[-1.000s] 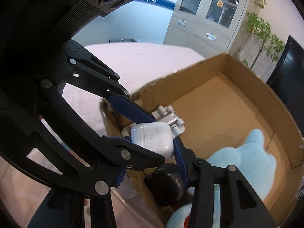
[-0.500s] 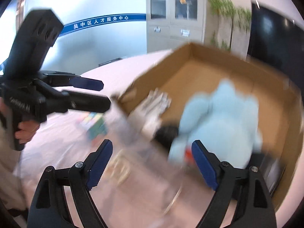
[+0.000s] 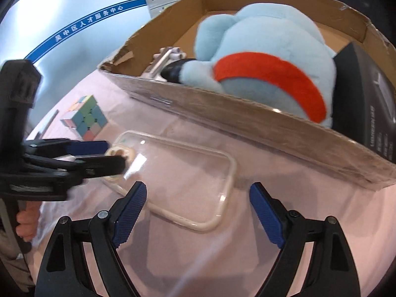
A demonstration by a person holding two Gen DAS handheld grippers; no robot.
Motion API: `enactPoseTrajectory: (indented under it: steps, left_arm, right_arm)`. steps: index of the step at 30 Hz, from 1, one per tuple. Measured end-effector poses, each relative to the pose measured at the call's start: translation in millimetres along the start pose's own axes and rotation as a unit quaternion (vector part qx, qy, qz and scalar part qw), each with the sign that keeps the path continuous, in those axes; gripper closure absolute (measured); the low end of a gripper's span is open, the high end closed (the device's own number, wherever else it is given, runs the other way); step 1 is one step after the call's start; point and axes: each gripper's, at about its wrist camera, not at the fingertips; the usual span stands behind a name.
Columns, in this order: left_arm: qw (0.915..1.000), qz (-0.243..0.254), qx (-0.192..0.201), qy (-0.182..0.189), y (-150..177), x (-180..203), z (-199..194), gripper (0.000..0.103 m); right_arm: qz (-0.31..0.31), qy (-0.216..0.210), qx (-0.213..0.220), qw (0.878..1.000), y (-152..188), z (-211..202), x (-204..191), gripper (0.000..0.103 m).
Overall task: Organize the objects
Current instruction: 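Move the left gripper to the clear phone case and grasp its rim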
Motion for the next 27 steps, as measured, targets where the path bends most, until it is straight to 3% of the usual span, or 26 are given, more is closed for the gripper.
enactPoseTrajectory:
  steps: [5,7,9,14,16,19,27]
  left_arm:
    - [1.0000,0.000,-0.002,0.002,7.9,3.1,-1.0,0.058]
    - [0.9999,-0.004,-0.004,0.010,11.4,1.4,-4.9,0.058]
    - [0.9998,-0.002,-0.002,0.017,17.1,1.5,-7.7,0.058]
    - [0.9992,0.003,-0.017,0.037,11.3,-4.6,-11.9,0.058]
    - [0.9986,0.027,-0.025,0.036,18.3,-1.4,-14.8,0.058]
    - [0.9990,0.015,-0.020,0.038,20.1,-5.5,-15.5,0.062]
    - [0.9998,-0.007,-0.008,0.018,18.0,-4.2,-13.6,0.064]
  right_arm:
    - [0.005,0.009,-0.003,1.000,0.7,-0.9,-6.9,0.032]
    - [0.017,0.005,-0.003,1.000,1.4,-2.5,-3.8,0.043]
    - [0.022,0.001,-0.005,1.000,5.4,-6.3,-2.9,0.046]
    - [0.011,-0.003,-0.006,1.000,11.6,-6.5,-9.5,0.041]
    - [-0.005,-0.006,-0.007,1.000,14.0,-5.0,-16.2,0.033]
    - [-0.004,-0.002,-0.004,1.000,15.0,-4.7,-19.4,0.029]
    - [0.012,0.021,0.000,1.000,18.1,-9.1,-21.8,0.030]
Point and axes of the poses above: each gripper's, at about its wrist camera, not at the fingertips, and z roughly the way its jaws point, x to its right, y to its underside, and after that the axes turned 1 degree about y, right-handed
